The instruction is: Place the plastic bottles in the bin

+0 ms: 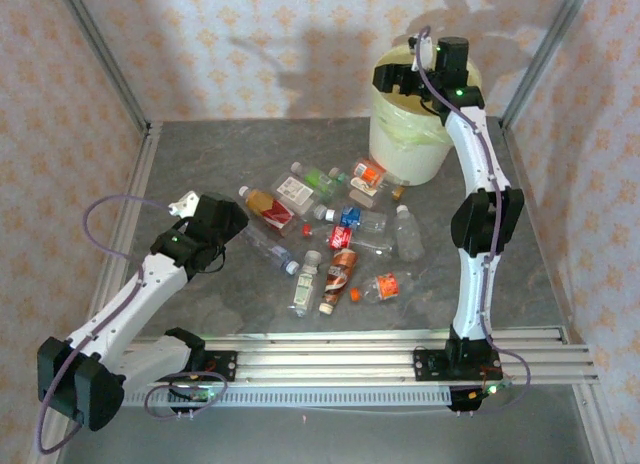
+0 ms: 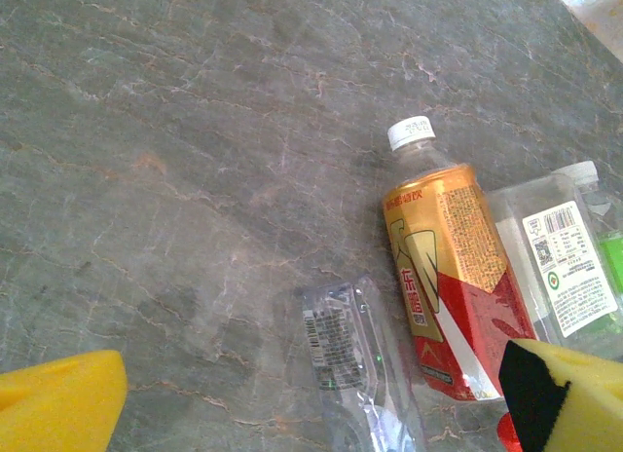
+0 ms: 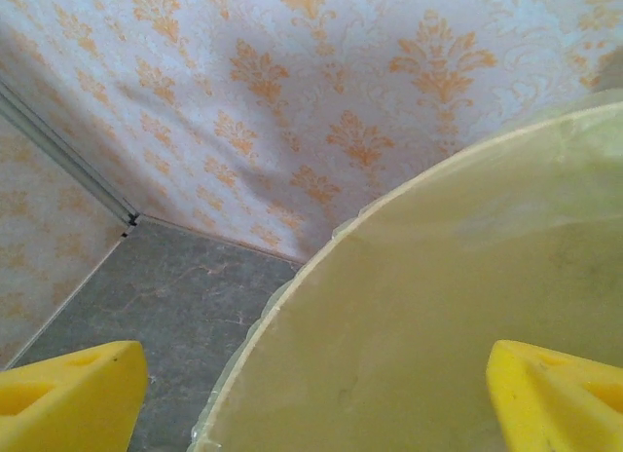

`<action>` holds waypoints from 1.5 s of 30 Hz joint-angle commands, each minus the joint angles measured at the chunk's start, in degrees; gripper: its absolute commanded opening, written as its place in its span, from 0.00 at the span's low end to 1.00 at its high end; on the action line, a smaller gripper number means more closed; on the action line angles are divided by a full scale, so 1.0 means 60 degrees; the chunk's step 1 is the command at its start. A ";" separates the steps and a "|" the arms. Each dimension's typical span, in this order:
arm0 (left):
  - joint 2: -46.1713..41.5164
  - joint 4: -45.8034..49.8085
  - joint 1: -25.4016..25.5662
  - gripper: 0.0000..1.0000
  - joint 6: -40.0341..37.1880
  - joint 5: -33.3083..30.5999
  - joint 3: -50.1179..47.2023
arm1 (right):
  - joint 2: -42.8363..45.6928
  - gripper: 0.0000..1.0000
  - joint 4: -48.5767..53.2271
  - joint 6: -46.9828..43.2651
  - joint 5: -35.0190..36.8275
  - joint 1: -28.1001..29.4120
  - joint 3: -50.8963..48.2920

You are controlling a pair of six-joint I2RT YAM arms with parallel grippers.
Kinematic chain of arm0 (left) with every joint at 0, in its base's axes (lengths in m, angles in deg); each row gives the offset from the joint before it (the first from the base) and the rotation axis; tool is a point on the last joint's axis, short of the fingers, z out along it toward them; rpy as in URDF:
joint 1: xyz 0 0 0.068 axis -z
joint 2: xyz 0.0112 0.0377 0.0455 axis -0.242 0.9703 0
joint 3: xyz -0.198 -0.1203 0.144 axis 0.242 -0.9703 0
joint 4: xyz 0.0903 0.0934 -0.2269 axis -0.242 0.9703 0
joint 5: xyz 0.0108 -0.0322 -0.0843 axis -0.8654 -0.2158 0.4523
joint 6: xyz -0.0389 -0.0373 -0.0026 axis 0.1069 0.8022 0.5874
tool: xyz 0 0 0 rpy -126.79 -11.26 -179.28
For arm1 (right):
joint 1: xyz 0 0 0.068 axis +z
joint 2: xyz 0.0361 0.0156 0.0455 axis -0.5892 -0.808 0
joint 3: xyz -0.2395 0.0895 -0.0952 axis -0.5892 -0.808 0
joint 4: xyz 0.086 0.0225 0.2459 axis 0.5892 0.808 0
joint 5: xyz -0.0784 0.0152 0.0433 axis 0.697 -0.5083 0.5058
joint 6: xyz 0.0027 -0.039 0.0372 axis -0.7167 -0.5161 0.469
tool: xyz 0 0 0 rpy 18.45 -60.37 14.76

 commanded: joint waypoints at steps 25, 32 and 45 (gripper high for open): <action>0.1860 -0.1626 -0.0120 1.00 0.0705 0.1241 0.0362 | 0.9750 0.99 0.0536 0.2791 0.4364 0.0942 -1.0700; 0.2422 -0.1732 -0.0112 1.00 0.0679 0.1575 0.0623 | 1.0042 0.99 0.3877 0.3343 0.5360 0.1355 -1.1718; 0.2854 -0.1615 -0.0112 1.00 0.0636 0.1900 0.0887 | 0.7863 0.91 0.1489 0.2564 0.4737 0.1349 -1.3430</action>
